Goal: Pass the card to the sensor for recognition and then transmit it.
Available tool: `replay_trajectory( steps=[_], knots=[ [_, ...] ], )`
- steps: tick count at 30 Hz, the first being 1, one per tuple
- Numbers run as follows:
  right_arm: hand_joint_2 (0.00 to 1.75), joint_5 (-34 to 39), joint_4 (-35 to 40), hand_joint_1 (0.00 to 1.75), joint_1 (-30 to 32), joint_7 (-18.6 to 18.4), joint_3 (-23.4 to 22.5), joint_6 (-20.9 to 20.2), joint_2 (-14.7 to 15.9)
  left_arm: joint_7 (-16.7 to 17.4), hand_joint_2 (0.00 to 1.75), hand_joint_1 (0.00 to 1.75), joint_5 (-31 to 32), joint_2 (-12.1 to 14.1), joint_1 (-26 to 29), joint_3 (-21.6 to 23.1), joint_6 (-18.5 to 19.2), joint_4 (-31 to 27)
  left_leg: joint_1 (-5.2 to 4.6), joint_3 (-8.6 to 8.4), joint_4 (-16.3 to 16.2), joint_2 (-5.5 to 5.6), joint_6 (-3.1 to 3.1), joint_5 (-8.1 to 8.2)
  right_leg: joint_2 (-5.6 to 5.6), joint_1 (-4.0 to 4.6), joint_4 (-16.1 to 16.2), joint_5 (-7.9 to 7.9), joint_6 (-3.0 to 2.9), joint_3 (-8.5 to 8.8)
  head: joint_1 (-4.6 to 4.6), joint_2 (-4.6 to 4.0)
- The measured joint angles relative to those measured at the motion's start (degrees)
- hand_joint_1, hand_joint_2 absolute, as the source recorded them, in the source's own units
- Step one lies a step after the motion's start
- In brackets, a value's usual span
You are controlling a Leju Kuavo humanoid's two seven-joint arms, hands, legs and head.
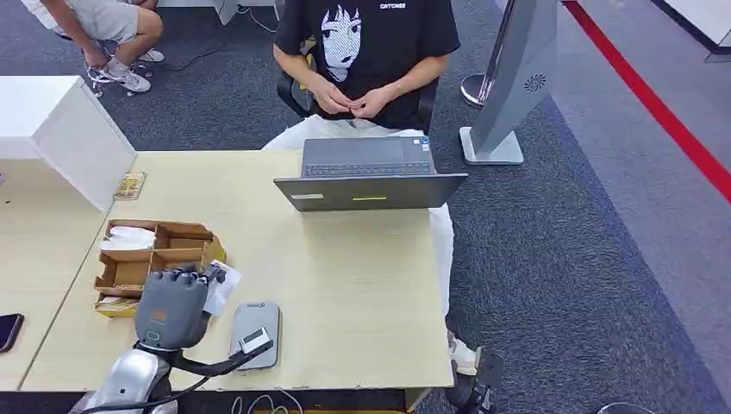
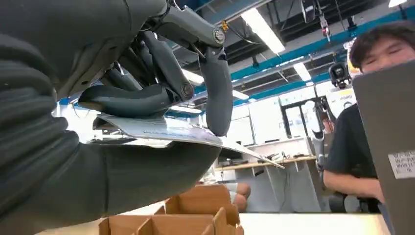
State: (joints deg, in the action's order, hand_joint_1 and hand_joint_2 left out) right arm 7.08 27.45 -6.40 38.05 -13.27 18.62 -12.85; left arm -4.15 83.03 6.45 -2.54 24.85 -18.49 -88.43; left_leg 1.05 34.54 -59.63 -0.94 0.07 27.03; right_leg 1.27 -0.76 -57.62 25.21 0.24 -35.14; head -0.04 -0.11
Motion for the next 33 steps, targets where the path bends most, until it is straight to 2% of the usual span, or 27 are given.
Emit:
replay_trajectory(
  steps=[5,16,25,33],
  knots=[
    [1.75,-0.42,0.00,0.00,-0.01,-0.09,-0.26,-0.13,0.00,-0.04,1.75,1.75,0.55,-0.09,1.60,0.00,2.23,0.24,-0.01,0.04,0.00,0.02,0.01,0.01,-0.03,0.00,0.00,0.01,0.01,-0.02,0.00,0.00],
    [1.75,-1.03,0.02,0.00,0.16,0.04,-0.90,-1.09,0.00,1.07,1.75,1.75,1.18,0.33,4.04,0.00,3.43,1.40,-0.01,0.07,0.00,0.05,0.01,0.01,-0.06,0.00,0.01,0.01,0.01,-0.03,0.00,0.00],
    [1.75,-2.56,0.92,0.00,0.77,-0.02,-1.42,-1.81,-0.02,3.15,1.75,1.75,2.01,1.90,5.67,-0.15,3.98,7.06,-0.01,0.10,0.00,0.18,0.01,0.01,-0.12,0.00,0.01,0.08,0.07,-0.03,0.00,0.00],
    [1.75,-3.26,1.22,0.00,1.02,-0.13,-1.90,-2.10,-0.15,3.56,1.75,1.75,1.70,2.03,5.58,-0.72,4.07,10.67,-0.03,0.10,0.00,0.20,0.01,0.01,-0.15,0.00,0.01,0.08,0.08,-0.02,0.00,0.00]
  ],
)
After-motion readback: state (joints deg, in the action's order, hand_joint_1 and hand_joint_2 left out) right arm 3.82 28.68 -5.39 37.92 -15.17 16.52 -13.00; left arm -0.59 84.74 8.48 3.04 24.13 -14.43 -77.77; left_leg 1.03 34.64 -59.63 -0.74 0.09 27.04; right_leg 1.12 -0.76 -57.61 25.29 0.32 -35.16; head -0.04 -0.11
